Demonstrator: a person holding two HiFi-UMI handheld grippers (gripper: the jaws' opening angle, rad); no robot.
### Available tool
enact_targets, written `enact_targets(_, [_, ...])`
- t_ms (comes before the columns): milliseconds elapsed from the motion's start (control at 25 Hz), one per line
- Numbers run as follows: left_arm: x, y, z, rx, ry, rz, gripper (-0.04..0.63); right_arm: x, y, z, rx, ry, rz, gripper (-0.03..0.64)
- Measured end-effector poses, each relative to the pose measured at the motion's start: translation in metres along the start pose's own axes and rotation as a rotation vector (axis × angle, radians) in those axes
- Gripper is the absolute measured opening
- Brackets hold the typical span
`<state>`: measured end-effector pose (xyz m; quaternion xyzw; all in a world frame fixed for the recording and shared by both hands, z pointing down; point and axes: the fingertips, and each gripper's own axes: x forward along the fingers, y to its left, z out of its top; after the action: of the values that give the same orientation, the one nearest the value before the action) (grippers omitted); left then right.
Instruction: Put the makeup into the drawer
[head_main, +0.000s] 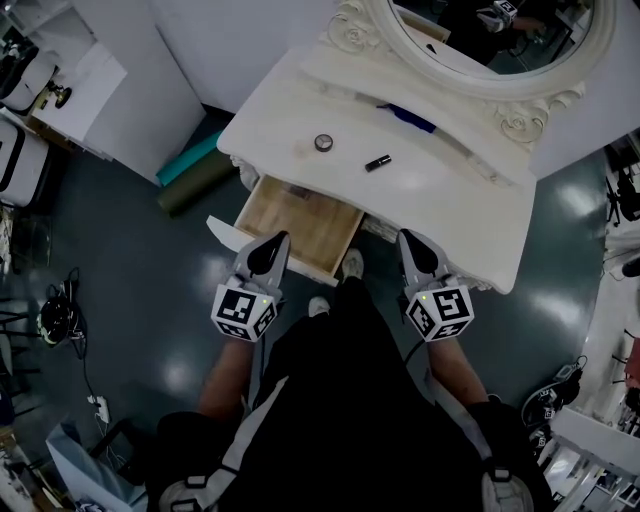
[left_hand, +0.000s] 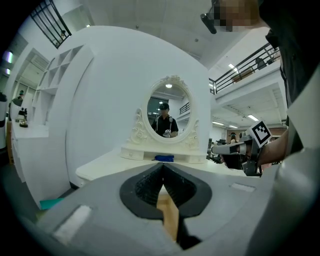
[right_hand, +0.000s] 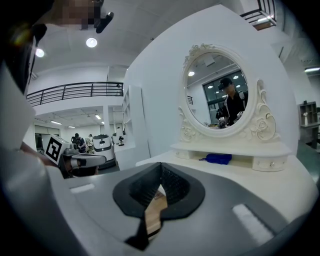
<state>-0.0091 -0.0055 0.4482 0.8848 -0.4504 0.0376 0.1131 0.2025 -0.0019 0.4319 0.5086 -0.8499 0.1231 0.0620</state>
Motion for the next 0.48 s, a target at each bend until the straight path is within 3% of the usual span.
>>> enact_targets(480, [-0.012, 0.01, -0.004, -0.008, 0.004, 0.022, 0.005, 0.006, 0.014, -0.002, -0.004, 0.003, 0.02, 0.0])
